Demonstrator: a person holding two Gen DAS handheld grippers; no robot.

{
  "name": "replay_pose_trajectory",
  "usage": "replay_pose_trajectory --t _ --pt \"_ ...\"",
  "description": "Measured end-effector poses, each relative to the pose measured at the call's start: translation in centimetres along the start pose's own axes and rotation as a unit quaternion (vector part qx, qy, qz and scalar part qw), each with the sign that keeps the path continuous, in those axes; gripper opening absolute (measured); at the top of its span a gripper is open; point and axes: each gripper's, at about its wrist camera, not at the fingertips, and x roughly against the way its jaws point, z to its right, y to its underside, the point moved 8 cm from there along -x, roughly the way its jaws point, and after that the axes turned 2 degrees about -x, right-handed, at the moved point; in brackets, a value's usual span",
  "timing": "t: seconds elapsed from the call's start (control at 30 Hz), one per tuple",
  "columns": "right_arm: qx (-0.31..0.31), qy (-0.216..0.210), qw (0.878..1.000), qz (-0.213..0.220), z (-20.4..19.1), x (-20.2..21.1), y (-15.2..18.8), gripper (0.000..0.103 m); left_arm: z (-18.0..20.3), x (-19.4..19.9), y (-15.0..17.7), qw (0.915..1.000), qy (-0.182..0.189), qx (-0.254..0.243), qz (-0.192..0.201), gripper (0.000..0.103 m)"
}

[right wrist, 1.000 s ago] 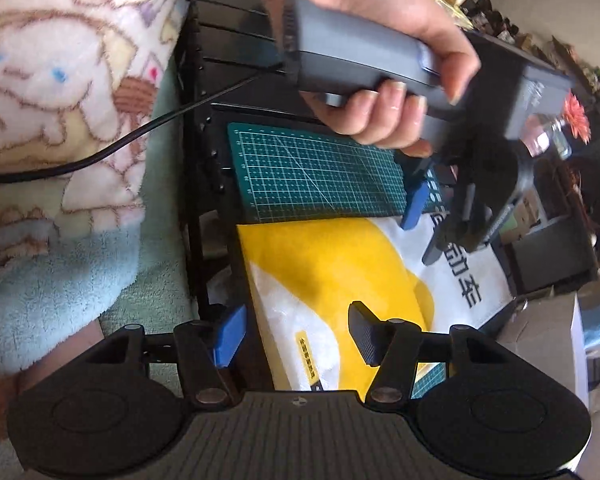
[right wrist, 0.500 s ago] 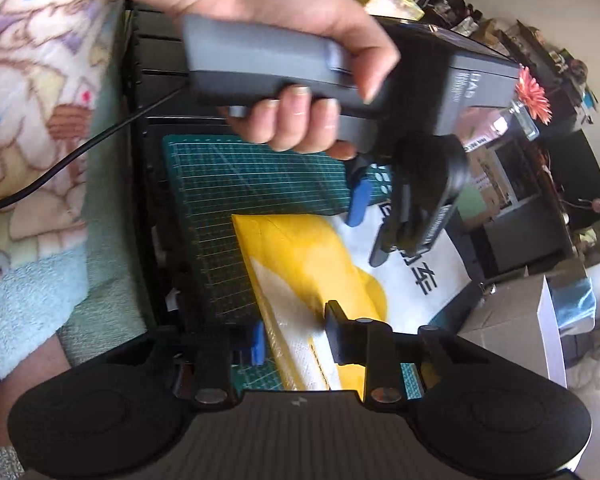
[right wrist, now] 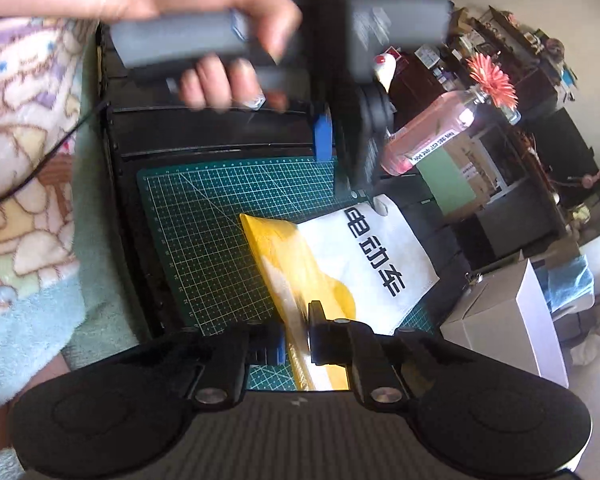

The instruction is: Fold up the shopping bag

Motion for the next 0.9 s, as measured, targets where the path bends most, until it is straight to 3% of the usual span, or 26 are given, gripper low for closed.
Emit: replay_pose_trajectory --t 0.07,0.2,0.33,0.53,0.6,0.73,0.8,0.87,0.9 --pt "-0.013 -0.01 1.0 0.002 0.7 0.6 0.0 0.01 0.5 2.6 0.8 0.9962 -0.004 -0.078 0.039 0.057" --pt "-0.034 -0.032 0.999 0.002 2.2 1.6 -0.1 0.01 2.1 5.3 2.3 0.982 -0.005 -0.159 0.101 0.066" --pt "-0.044 -0.067 0.997 -0.005 3.8 2.1 -0.8 0.01 6.3 6.0 3.4 0.9554 0.017 -0.262 0.136 0.068" --pt "-0.033 -0.106 0.993 -0.036 5.7 2.3 -2.2 0.01 10.1 3.8 6.0 0.9226 0.037 -0.367 0.112 0.068" --pt "-0.027 -0.117 0.992 -0.037 5.9 2.2 -2.7 0.01 10.5 2.8 6.2 0.9204 0.041 -0.374 0.106 0.068" --pt "-0.016 -0.146 0.989 -0.035 5.6 2.4 -4.0 0.01 10.7 0.5 6.1 0.9249 0.048 -0.368 0.084 0.067" --pt "-0.013 -0.155 0.987 -0.036 5.4 2.4 -4.4 0.01 10.5 -0.8 6.3 0.9259 0.051 -0.368 0.071 0.052" --pt "-0.013 -0.161 0.986 -0.039 5.2 2.2 -4.6 0.009 10.1 -1.7 6.7 0.9266 0.051 -0.369 0.055 0.02" --pt "-0.015 -0.162 0.986 -0.038 5.2 2.2 -4.7 0.009 9.8 -2.3 7.0 0.9276 0.055 -0.367 0.042 0.018"
